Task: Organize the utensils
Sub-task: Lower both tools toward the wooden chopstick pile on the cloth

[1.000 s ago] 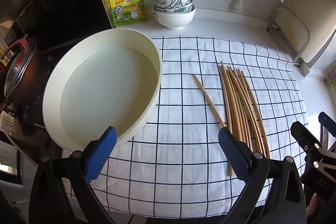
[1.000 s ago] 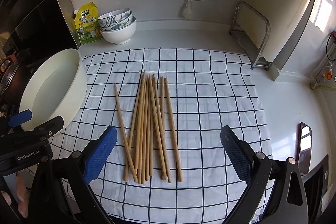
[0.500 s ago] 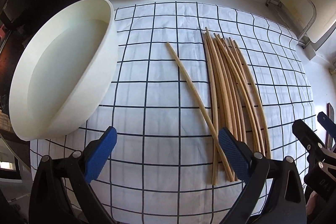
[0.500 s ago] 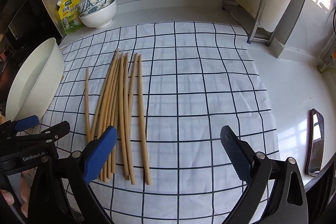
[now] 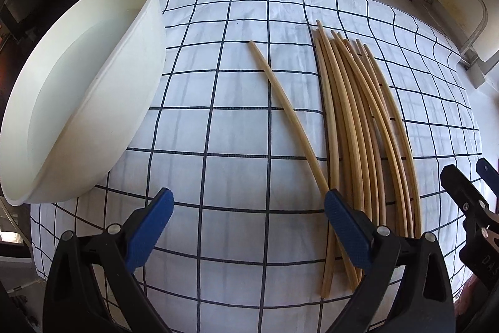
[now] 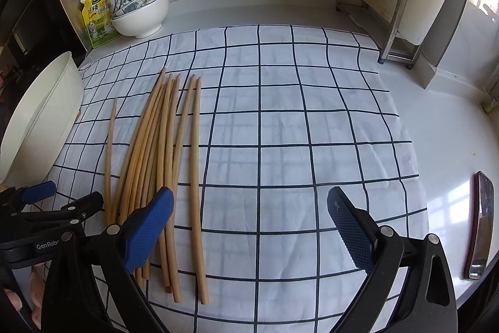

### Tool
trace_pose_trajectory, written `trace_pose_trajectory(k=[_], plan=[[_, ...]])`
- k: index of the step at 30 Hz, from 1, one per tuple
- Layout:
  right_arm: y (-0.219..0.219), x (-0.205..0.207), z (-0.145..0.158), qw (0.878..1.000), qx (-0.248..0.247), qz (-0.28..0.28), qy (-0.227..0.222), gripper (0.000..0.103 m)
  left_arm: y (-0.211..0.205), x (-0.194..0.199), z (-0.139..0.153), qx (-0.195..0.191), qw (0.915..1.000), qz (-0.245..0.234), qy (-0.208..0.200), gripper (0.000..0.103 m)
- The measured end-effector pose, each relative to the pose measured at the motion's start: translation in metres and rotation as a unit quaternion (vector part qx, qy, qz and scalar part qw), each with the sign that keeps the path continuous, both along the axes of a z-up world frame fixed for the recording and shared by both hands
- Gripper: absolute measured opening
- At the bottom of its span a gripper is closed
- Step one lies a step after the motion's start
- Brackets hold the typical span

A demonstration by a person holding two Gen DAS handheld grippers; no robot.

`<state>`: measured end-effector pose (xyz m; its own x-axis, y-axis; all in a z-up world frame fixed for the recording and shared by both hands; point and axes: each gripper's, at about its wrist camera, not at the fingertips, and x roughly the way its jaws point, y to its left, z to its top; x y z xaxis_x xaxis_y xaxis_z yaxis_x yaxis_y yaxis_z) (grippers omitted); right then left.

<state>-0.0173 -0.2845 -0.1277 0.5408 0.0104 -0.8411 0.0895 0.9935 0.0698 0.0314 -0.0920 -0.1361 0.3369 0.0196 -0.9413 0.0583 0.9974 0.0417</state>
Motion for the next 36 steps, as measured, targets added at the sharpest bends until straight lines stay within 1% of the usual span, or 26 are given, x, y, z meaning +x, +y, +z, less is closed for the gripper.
trace_pose_trajectory(k=[16, 22, 29, 36], plan=[[0.002, 0.015, -0.012, 1.000, -0.011, 0.003, -0.001, 0.094, 0.003, 0.007, -0.016, 0.004, 1.0000, -0.001, 0.003, 0.096], [0.000, 0.019, -0.016, 1.000, -0.016, 0.000, 0.000, 0.094, 0.003, 0.007, -0.015, -0.010, 0.9999, 0.003, 0.004, 0.096], [0.005, 0.022, -0.021, 0.999, -0.031, 0.012, 0.003, 0.094, -0.004, -0.004, -0.009, -0.010, 0.9999, 0.001, 0.000, 0.096], [0.008, 0.025, -0.027, 0.999, -0.045, 0.017, 0.008, 0.094, -0.009, -0.002, -0.002, -0.013, 0.9999, -0.001, -0.008, 0.095]])
